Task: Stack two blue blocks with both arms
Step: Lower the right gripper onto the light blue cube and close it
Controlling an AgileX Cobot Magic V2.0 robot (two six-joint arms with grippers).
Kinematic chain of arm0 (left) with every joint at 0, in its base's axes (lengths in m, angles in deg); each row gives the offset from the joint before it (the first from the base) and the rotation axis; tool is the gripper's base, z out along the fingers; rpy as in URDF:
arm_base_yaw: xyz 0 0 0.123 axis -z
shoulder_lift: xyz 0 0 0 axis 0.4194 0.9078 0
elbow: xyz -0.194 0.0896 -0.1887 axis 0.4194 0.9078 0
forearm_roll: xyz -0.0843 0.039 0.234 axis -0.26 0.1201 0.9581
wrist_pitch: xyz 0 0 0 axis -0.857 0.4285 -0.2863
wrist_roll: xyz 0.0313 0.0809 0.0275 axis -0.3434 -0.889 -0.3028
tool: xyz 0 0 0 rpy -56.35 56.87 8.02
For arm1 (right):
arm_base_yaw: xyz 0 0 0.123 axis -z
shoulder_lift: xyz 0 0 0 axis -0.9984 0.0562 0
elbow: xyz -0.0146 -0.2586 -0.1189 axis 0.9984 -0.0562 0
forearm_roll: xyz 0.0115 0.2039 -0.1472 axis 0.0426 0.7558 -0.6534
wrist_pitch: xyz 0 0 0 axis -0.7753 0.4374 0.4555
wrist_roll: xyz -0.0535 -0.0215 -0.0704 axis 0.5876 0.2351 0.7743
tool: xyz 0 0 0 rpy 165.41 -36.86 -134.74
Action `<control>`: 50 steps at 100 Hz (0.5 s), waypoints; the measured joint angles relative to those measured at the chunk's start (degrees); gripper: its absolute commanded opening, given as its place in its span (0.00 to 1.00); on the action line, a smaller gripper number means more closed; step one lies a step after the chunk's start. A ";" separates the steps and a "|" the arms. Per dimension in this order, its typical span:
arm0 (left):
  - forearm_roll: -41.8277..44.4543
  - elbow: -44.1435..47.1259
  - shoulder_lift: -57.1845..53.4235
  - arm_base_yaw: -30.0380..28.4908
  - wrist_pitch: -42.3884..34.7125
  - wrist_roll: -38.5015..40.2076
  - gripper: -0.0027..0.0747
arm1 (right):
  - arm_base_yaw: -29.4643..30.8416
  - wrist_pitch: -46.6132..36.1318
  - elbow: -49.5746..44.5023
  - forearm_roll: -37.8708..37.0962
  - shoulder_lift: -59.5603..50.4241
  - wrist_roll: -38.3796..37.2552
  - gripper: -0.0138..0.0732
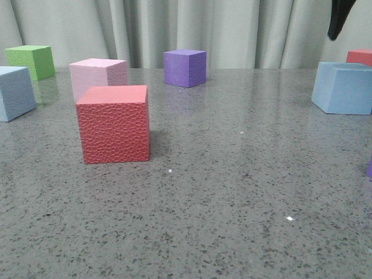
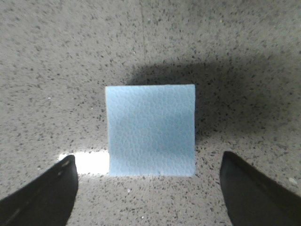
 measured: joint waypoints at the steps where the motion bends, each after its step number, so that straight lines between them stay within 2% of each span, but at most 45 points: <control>1: 0.00 0.00 0.00 0.00 0.00 0.00 0.85 | 0.00 0.00 0.00 0.00 0.15 0.00 0.86; 39: 0.00 0.00 0.00 0.00 -0.22 0.00 0.85 | 0.00 -2.11 0.11 0.00 5.48 0.00 0.86; 50: 0.00 0.00 0.00 0.00 -0.32 0.00 0.85 | 0.00 -2.30 0.11 0.00 6.29 0.00 0.81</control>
